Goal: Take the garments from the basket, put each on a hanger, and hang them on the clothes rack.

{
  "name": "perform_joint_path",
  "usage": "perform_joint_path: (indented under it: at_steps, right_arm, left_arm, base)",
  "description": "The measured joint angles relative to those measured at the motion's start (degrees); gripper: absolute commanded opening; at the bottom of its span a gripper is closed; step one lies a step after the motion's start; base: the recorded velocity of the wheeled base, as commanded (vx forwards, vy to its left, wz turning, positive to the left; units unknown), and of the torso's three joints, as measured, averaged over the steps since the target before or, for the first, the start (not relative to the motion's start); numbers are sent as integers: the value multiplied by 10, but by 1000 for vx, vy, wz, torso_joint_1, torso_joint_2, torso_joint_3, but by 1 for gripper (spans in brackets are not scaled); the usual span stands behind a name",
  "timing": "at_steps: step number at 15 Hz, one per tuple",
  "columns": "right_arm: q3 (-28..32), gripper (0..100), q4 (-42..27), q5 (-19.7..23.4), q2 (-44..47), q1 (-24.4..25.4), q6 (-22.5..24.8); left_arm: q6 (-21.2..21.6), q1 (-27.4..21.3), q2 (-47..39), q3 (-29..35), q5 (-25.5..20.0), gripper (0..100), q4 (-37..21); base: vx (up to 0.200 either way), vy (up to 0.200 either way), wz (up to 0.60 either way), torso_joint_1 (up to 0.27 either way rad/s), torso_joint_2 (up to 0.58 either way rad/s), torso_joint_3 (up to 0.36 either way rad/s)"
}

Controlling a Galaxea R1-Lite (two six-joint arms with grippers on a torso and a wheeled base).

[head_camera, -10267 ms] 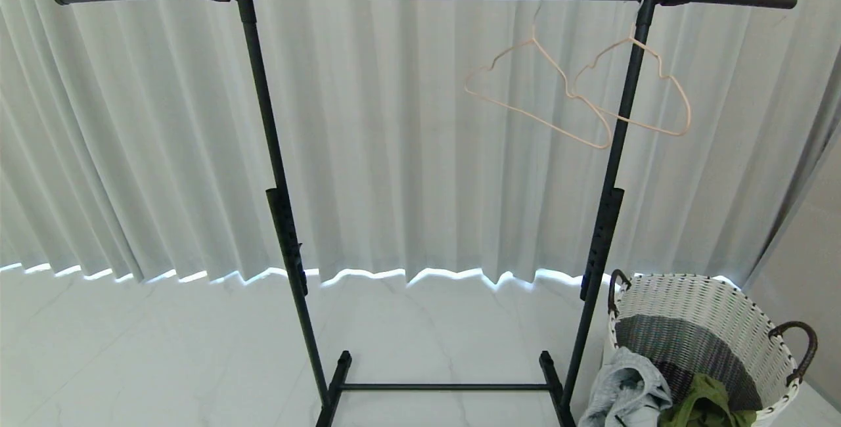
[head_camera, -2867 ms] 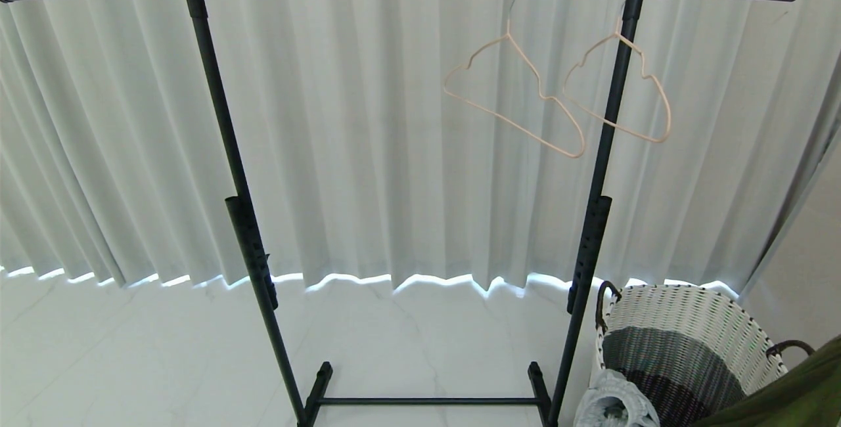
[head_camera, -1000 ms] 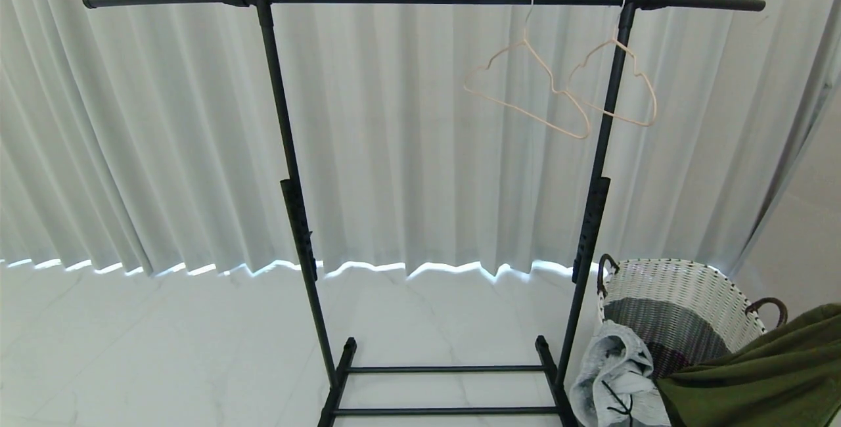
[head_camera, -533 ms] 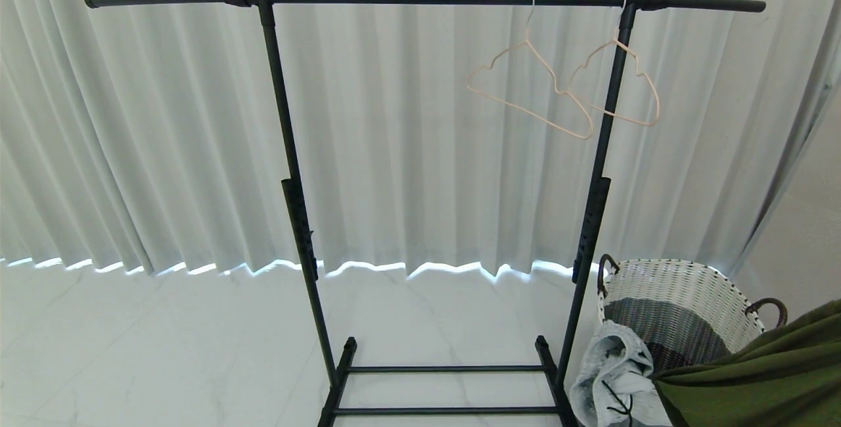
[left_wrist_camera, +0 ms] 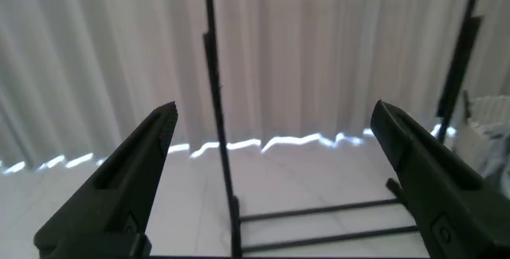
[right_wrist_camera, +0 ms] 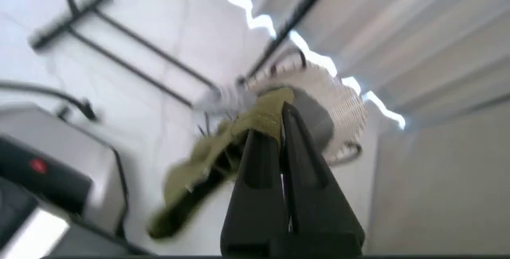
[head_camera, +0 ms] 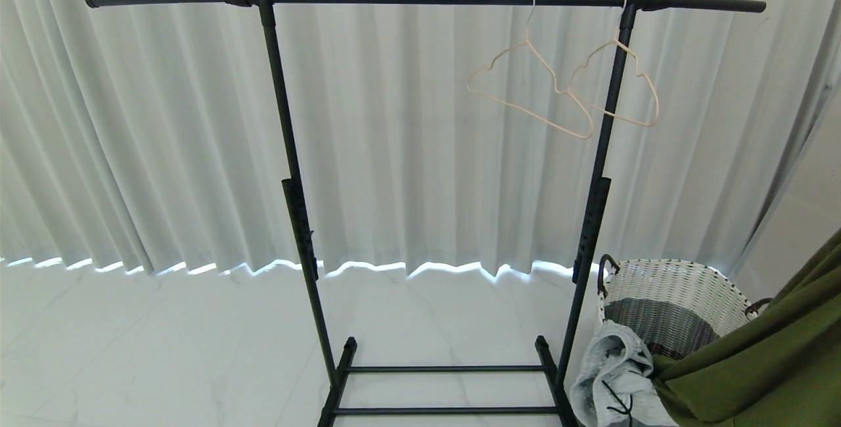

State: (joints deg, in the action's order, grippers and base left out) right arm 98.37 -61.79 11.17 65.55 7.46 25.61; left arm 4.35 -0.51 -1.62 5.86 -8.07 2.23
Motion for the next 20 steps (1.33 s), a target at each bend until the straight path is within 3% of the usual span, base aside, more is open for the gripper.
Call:
perform_joint_path:
  at_steps: [6,8,10,15,17,20]
  right_arm:
    - [121,0,3,16,58,47,-76]
    - [145,0,0,26,72,63,-98]
    - [128,0,-3,27,78,92,-102]
    - [7,0,6,24,75,133,-103]
    - [-97,0,49,23,61,131,-104]
    - [-270,0,157,20,24,128,-122]
  left_arm:
    - [-9,-8,-188,173,-81,100,7]
    - [-9,-45,-251,212,-104,100,8]
    - [-7,-113,-298,226,-116,100,7]
    - [-9,-255,-430,255,-116,100,7]
    - [-16,-285,-490,273,-104,100,7]
    - [-77,-336,-552,286,-85,100,7]
  base:
    - [0,0,0,0,0,0]
    - [0,0,0,0,0,0]
    - [0,0,0,0,0,0]
    - [0,0,0,0,0,0]
    - [0,0,0,0,0,0]
    - [0,0,0,0,0,0]
